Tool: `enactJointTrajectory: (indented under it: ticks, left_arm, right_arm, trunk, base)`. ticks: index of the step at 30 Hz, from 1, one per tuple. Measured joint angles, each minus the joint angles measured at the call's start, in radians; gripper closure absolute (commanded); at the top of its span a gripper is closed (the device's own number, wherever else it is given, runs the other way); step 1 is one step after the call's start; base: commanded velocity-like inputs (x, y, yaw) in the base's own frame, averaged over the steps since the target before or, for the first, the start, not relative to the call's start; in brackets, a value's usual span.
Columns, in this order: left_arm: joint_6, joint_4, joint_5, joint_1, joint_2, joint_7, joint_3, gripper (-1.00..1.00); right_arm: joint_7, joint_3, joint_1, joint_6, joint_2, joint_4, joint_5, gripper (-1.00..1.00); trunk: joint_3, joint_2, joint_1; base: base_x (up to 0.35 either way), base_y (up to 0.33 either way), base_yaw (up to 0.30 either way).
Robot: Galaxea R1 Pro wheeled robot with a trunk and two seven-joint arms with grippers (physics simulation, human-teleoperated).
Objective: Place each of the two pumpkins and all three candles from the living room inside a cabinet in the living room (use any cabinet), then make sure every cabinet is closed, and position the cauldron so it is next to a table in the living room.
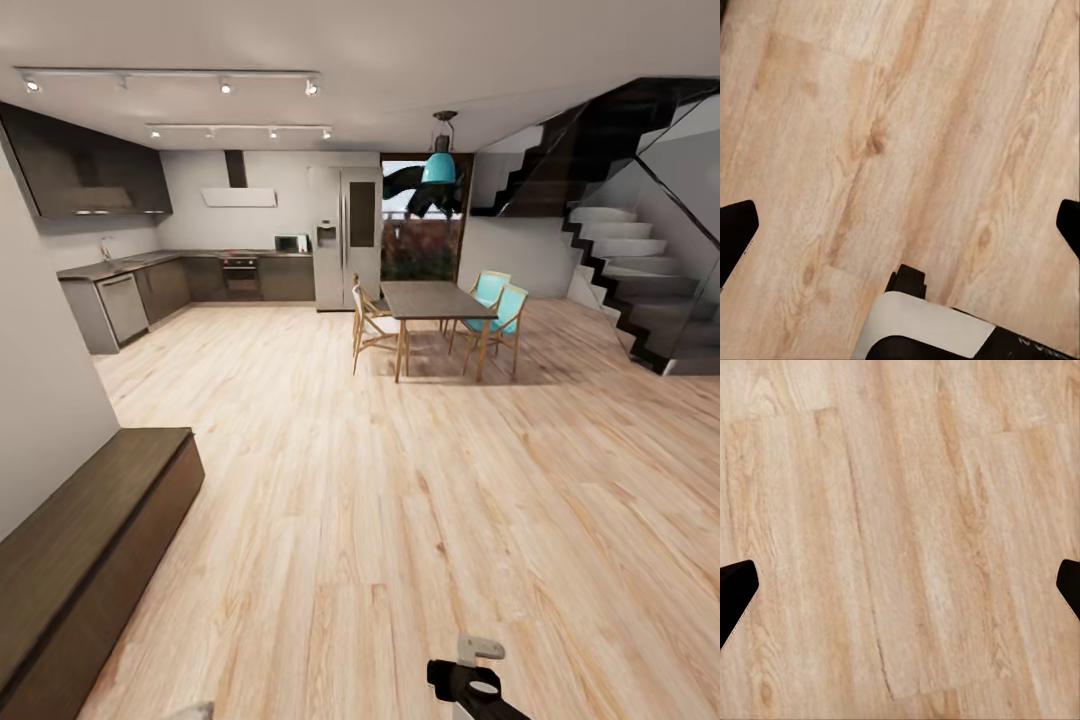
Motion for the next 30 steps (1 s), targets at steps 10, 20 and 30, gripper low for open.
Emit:
enactJointTrajectory:
  ticks: [10,20,30]
  left_arm:
    - [-0.134,0.002,-0.001,-0.035,-0.014,0.001,-0.001,-1.0]
    - [-0.145,0.004,0.0,-0.035,-0.015,0.001,0.002,-1.0]
    - [-0.153,-0.004,-0.001,-0.035,-0.015,0.0,0.003,-1.0]
  right_arm:
    - [0.0,0.002,0.0,-0.001,0.0,0.0,0.012,-1.0]
    - [0.0,0.002,0.0,-0.002,-0.001,-0.001,0.008,-1.0]
    - [0.0,0.001,0.0,-0.001,0.0,-0.012,-0.001,-1.0]
  trunk:
    - [0.0,0.0,0.0]
    - [0.0,0.0,0.0]
    - [0.0,0.0,0.001]
  base:
    - [0.334,0.0,0.0]
    - [0.334,0.0,0.0]
    - [0.127,0.0,-0.139]
